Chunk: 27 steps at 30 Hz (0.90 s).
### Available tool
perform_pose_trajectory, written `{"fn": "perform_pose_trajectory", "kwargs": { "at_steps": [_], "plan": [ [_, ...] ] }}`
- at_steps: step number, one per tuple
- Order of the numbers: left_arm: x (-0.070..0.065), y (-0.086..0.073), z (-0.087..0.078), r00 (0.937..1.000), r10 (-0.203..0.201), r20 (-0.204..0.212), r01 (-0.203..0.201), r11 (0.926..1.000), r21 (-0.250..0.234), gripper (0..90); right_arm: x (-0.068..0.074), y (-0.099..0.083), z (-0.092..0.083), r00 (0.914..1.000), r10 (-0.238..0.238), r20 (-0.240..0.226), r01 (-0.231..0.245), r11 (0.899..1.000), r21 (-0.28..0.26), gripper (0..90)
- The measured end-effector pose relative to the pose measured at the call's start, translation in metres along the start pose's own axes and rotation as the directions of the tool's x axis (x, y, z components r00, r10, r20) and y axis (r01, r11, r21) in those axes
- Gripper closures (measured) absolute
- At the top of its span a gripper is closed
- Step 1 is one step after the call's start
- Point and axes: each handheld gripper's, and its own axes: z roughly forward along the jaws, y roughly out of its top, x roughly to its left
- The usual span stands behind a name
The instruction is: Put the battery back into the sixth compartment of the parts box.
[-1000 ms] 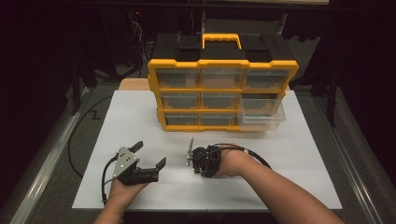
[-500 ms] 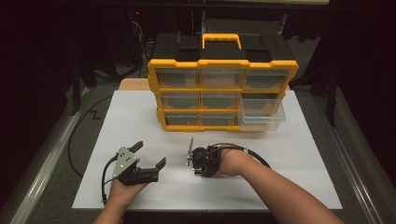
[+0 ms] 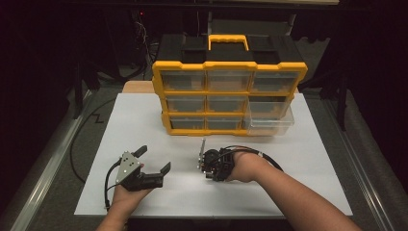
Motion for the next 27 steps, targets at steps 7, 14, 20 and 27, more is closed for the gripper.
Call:
{"fn": "perform_pose_trajectory", "kwargs": {
  "at_steps": [7,14,20,27],
  "plan": [
    [-0.001,0.0,0.001,1.0,0.003,0.003,-0.003,1.0,-0.004,0.5,0.0,-0.014,-0.007,0.9999,0.011,0.004,-0.011,1.0,0.01,79.1],
    [-0.001,-0.001,0.001,1.0,0.002,0.003,-0.002,1.0,-0.005,0.5,0.001,-0.027,-0.014,0.9999,0.012,0.007,-0.012,1.0,0.019,79.1],
    [-0.001,-0.001,0.001,1.0,0.002,0.003,-0.002,1.0,-0.005,0.5,0.001,-0.04,-0.02,0.9994,0.033,0.009,-0.033,0.999,0.017,79.1],
    [-0.001,-0.001,0.001,0.9999,0.009,0.008,-0.009,0.9999,-0.006,0.5,0.0,-0.055,-0.027,0.9981,0.061,0.005,-0.061,0.998,0.014,79.1]
  ]
}}
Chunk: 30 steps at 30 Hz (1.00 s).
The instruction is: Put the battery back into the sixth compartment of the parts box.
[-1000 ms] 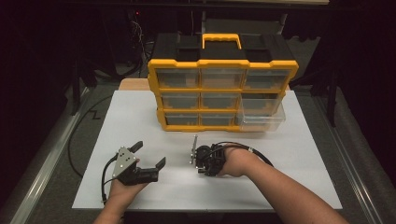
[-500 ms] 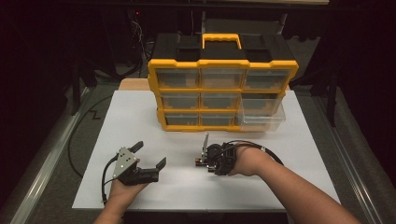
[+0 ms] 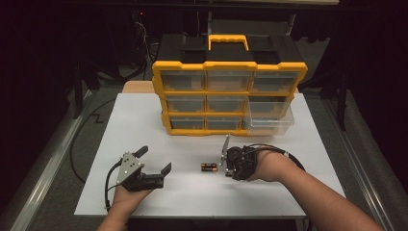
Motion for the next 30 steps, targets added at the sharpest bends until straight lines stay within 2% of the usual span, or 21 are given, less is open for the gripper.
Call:
{"fn": "perform_pose_trajectory", "kwargs": {
  "at_steps": [19,30],
  "plan": [
    [0.0,0.0,-0.001,1.0,-0.001,-0.002,0.001,1.0,-0.004,0.5,-0.007,-0.039,-0.014,0.9985,0.055,-0.01,-0.055,0.998,0.008,79.1],
    [0.0,0.0,-0.001,1.0,-0.001,0.0,0.001,1.0,-0.005,0.5,-0.007,-0.054,-0.021,0.9977,0.067,-0.011,-0.066,0.998,0.023,79.1]
  ]
}}
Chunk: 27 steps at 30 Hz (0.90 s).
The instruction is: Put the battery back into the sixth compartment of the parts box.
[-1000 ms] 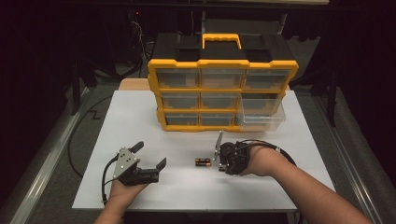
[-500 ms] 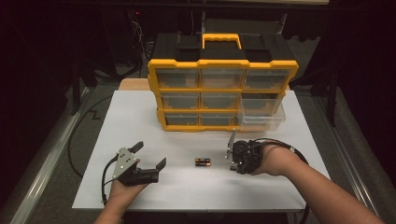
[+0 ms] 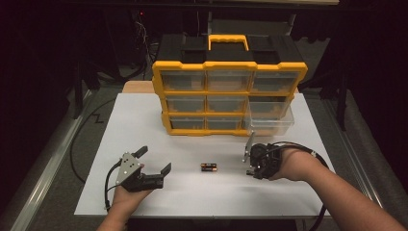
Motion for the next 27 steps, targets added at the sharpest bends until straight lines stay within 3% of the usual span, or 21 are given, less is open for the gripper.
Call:
{"fn": "perform_pose_trajectory", "kwargs": {
  "at_steps": [27],
  "plan": [
    [0.0,0.0,-0.001,1.0,-0.001,0.001,0.001,1.0,-0.007,0.5,-0.003,-0.007,-0.033,0.9998,-0.009,0.02,0.009,1.0,0.009,79.3]
  ]
}}
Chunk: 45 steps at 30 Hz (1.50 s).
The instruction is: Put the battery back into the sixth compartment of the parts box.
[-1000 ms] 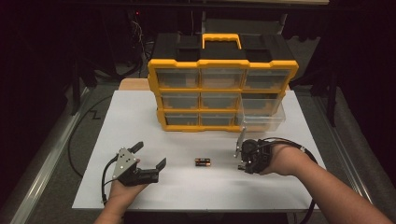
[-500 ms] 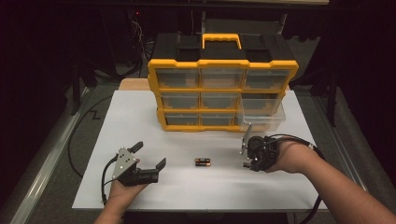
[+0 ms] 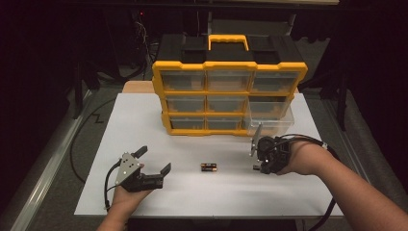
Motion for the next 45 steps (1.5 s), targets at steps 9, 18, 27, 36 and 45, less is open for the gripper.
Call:
{"fn": "perform_pose_trajectory", "kwargs": {
  "at_steps": [9,18,27,36,45],
  "plan": [
    [0.0,0.0,0.0,1.0,-0.003,0.001,0.003,1.0,0.0,0.5,-0.003,0.001,-0.014,0.9999,0.011,0.008,-0.011,1.0,-0.001,79.3],
    [0.0,0.0,0.001,1.0,-0.003,0.003,0.003,1.0,0.001,0.5,-0.004,0.003,-0.027,1.0,0.001,0.001,-0.001,1.0,-0.001,79.3],
    [0.0,-0.001,0.001,1.0,0.0,0.005,0.0,1.0,0.005,0.5,-0.007,0.005,-0.045,0.9999,0.007,0.011,-0.006,1.0,-0.006,79.3],
    [0.0,-0.001,0.0,1.0,-0.004,0.004,0.004,1.0,0.002,0.5,-0.011,0.006,-0.06,0.9998,0.0,0.02,0.0,1.0,-0.007,79.3],
    [0.0,0.0,0.0,1.0,-0.003,0.004,0.003,1.0,-0.001,0.5,-0.015,0.008,-0.073,0.9993,0.003,0.037,-0.003,1.0,-0.001,79.3]
  ]
}}
